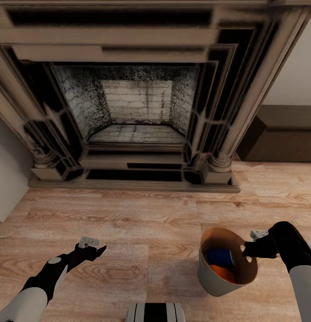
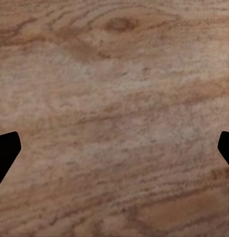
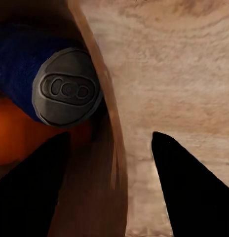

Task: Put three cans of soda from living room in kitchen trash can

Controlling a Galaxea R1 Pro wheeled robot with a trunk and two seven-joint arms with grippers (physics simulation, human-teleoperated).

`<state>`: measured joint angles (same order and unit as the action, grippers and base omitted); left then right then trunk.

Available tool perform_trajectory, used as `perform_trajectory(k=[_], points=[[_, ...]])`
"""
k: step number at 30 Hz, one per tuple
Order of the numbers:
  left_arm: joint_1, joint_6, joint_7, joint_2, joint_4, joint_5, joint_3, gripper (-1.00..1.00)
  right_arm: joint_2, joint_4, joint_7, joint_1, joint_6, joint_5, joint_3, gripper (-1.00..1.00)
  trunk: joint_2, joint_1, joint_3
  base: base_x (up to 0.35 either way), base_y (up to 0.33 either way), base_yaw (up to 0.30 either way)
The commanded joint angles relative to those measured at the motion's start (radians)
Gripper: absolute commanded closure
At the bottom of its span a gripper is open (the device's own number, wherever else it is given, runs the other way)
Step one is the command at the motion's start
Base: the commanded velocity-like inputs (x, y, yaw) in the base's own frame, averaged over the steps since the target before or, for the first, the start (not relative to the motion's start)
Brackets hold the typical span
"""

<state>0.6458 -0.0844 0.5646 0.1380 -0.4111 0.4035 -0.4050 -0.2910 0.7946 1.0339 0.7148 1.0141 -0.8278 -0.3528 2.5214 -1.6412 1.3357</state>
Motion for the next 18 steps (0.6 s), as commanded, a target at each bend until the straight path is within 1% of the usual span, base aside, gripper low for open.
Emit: perform_trajectory(k=[1,18], points=[[0.0,0.0,0.0,0.0,0.0,0.0,0.0,-1.0,0.0,0.0,0.0,0.0,0.0,0.001,0.0,-1.0,0.0,0.0,0.0,0.0,0.0,0.0],[0.0,0.0,0.0,0.0,0.0,0.0,-0.001,-1.0,0.001,0.0,0.0,0.0,0.0,-0.002,0.001,-1.0,0.0,0.0,0.0,0.0,0.0,0.0]])
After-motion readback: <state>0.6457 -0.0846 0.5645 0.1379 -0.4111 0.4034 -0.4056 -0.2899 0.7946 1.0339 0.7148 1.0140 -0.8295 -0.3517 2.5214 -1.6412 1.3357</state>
